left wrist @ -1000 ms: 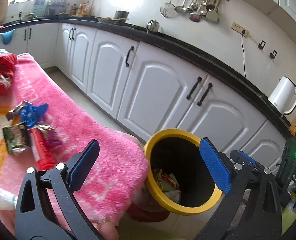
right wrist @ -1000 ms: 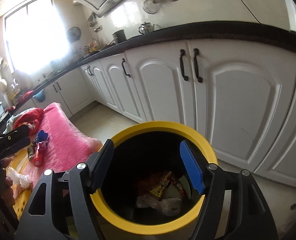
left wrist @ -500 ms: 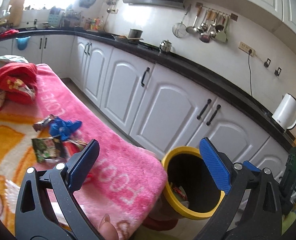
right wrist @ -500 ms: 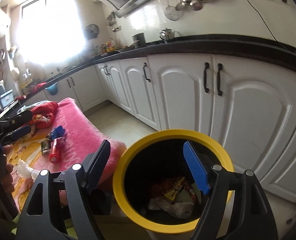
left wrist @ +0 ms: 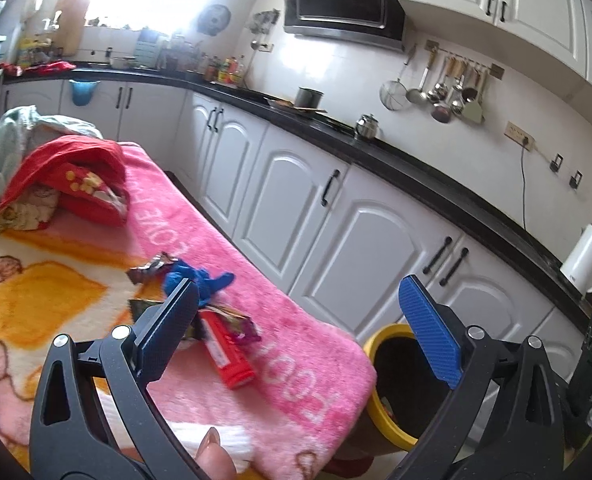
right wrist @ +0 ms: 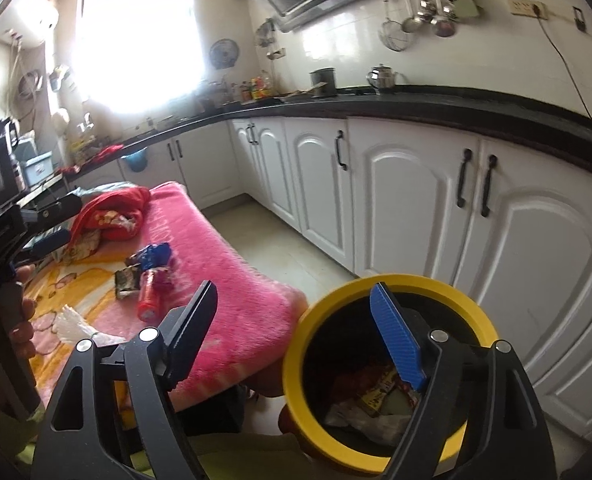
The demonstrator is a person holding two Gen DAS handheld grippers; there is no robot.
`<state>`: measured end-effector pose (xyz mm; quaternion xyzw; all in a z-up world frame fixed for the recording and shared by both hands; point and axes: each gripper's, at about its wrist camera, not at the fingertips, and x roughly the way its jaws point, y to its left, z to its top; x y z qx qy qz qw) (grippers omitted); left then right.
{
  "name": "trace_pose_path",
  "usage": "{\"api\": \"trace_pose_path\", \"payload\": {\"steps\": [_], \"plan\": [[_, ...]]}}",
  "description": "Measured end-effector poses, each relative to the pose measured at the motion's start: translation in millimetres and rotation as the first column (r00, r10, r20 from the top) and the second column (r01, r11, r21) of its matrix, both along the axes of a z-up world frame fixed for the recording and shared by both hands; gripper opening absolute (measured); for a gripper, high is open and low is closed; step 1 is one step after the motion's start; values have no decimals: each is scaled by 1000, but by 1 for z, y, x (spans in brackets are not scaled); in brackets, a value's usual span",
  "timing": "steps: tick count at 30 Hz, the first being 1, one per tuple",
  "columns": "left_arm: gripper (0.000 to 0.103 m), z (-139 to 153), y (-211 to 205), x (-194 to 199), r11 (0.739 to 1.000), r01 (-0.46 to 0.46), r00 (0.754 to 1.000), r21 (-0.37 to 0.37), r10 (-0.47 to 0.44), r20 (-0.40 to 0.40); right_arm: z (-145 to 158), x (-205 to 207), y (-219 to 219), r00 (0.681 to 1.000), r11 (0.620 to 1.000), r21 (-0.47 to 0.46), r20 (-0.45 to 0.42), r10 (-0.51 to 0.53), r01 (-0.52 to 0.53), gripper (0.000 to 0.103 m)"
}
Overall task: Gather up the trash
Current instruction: 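Move both open tools back over the trash on the pink blanket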
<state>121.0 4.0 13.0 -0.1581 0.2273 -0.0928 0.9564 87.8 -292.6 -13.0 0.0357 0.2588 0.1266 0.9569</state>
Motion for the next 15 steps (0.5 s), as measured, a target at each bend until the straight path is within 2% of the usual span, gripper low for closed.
{"api": "trace_pose_path", "payload": {"steps": [15], "plan": [[92,-6,77,4,984,-170,985,-50,169,-22,-6,20,97,976,976,-27,-50,214,-216,77]]}}
